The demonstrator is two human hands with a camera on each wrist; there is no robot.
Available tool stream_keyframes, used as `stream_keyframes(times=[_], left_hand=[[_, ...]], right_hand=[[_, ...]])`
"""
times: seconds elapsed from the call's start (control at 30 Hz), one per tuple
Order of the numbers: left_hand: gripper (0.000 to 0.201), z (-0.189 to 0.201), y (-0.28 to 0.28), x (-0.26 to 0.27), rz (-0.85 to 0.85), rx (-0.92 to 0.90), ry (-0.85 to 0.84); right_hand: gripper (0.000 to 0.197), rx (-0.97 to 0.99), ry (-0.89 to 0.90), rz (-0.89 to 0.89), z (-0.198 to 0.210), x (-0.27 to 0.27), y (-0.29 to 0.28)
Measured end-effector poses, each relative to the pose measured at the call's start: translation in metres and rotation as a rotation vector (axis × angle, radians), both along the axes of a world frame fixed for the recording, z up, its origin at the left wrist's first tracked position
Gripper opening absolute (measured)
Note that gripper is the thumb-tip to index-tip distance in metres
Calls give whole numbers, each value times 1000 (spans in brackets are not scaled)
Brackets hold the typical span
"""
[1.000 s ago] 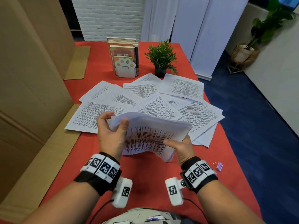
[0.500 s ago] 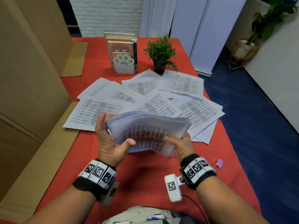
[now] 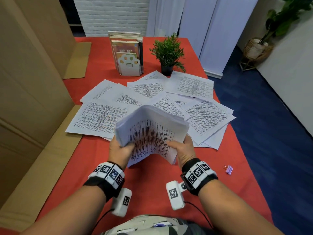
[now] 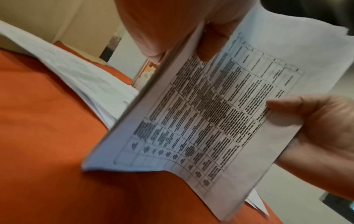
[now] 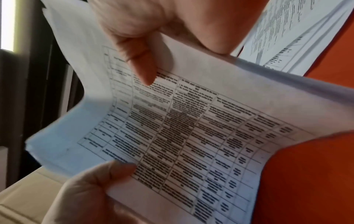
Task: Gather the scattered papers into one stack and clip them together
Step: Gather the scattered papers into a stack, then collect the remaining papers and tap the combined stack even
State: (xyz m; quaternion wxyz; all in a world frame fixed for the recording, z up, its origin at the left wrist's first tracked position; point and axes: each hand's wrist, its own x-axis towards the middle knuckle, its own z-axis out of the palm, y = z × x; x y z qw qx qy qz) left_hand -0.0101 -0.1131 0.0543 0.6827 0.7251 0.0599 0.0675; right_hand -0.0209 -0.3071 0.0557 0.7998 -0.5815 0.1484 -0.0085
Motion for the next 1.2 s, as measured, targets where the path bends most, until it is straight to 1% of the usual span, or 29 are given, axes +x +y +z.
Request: stream_keyframes(times=[0.07,0.1,0.17,0.23,0.33,0.37,0.4,0.43,0.47,0.53,0.6,0.7,0.77,0.83,0.9,0.97,1.07,1.2], left_hand=[[36,-1,1,-1,-13,-24,-5],[40,-3,2,0,-19,-34,-8],[44,-8,3,0,-18,-71,3],[50,-16,4,0,-28,-60,16],[42,-25,3,-2,-72,1,68],[40,-25,2,-3,-83,30,89],[40,-24,0,-4,-87,63,102],[39,-25,-1,-4,-86,107,110],[37,-25,-1,-5,-82,150,121],[35,-27,0,-3,-67,167,154],[37,-27,2,-2,-46,181,155],[34,-18,7,-2,-16,241,124],[37,-15,21,-2,25,266,155],[38,-16,43,-2,81,322,216],[40,-22,70,-4,127,399,303],[36,-27,99,-7,159,478,401],[26,-34,137,-12,197,650,534],[24,-38,174,-14,218,801,643]], right_hand=[[43,-8,34,-13,-1,-1,1],[41,-13,50,-18,-3,-1,0],[32,-44,81,-9,-7,0,-2],[33,-97,98,14,-11,1,-3],[47,-135,114,37,-16,2,-2],[43,-164,112,50,-20,1,-2],[32,-221,115,66,-22,1,-3],[15,-303,129,91,-23,-1,-4],[5,-385,140,114,-25,-2,-5],[12,-539,152,159,-27,-2,-8],[13,-632,148,213,-22,-1,-8],[26,-682,80,301,-17,2,-1],[28,-707,39,322,-19,3,3],[33,-649,71,317,-27,4,2],[40,-637,123,303,-35,2,-7],[42,-667,138,287,-41,-1,-18],[44,-718,165,262,-51,-3,-32],[44,-768,199,244,-64,-6,-40]])
